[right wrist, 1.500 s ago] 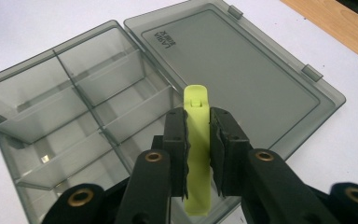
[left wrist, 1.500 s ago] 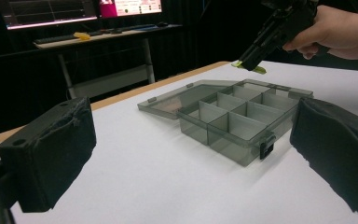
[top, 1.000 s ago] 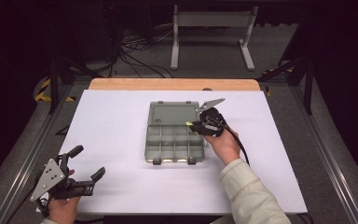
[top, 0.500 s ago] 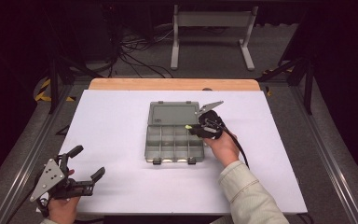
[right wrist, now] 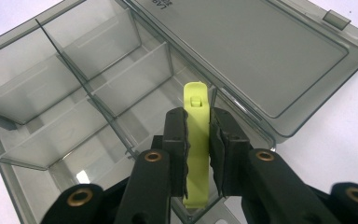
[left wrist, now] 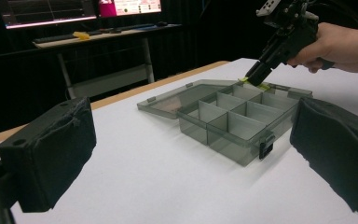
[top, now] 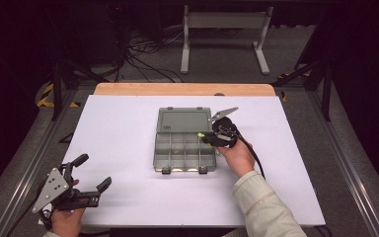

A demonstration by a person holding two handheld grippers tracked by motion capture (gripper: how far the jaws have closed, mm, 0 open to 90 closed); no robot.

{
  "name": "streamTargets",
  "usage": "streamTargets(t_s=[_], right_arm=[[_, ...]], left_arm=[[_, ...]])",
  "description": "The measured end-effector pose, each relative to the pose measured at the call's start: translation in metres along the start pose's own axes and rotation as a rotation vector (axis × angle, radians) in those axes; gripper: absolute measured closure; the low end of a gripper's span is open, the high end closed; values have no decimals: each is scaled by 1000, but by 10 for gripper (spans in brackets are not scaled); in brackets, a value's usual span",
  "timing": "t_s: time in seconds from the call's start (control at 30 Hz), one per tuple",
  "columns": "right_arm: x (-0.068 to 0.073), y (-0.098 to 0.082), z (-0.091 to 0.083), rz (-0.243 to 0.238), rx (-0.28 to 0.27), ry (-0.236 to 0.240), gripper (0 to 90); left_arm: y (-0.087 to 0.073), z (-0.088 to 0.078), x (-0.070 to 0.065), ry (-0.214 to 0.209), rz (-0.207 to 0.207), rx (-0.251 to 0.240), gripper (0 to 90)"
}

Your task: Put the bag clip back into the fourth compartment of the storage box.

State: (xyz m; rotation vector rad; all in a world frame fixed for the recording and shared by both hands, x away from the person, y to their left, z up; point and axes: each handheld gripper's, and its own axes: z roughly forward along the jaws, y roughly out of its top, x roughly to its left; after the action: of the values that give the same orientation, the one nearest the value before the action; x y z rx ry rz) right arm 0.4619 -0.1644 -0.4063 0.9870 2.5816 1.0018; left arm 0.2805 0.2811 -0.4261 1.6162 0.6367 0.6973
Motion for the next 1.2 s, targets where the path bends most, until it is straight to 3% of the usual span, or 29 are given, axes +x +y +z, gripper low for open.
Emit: streamTargets(t_s=[0.43, 0.83, 1.0, 1.2], right_arm=[[-3, -2, 3, 24, 31, -17, 776], [-2, -1, -1, 22, 14, -12, 726], [0, 1, -7, 14, -5, -16, 659], [6, 3, -19, 26, -59, -38, 369]], left_arm=[[0, 0, 0, 0, 0, -1, 9], [0, 0, 0, 1, -1, -1, 9], [0, 1, 0, 0, 0, 1, 9], [0, 1, 0, -1, -1, 1, 9]])
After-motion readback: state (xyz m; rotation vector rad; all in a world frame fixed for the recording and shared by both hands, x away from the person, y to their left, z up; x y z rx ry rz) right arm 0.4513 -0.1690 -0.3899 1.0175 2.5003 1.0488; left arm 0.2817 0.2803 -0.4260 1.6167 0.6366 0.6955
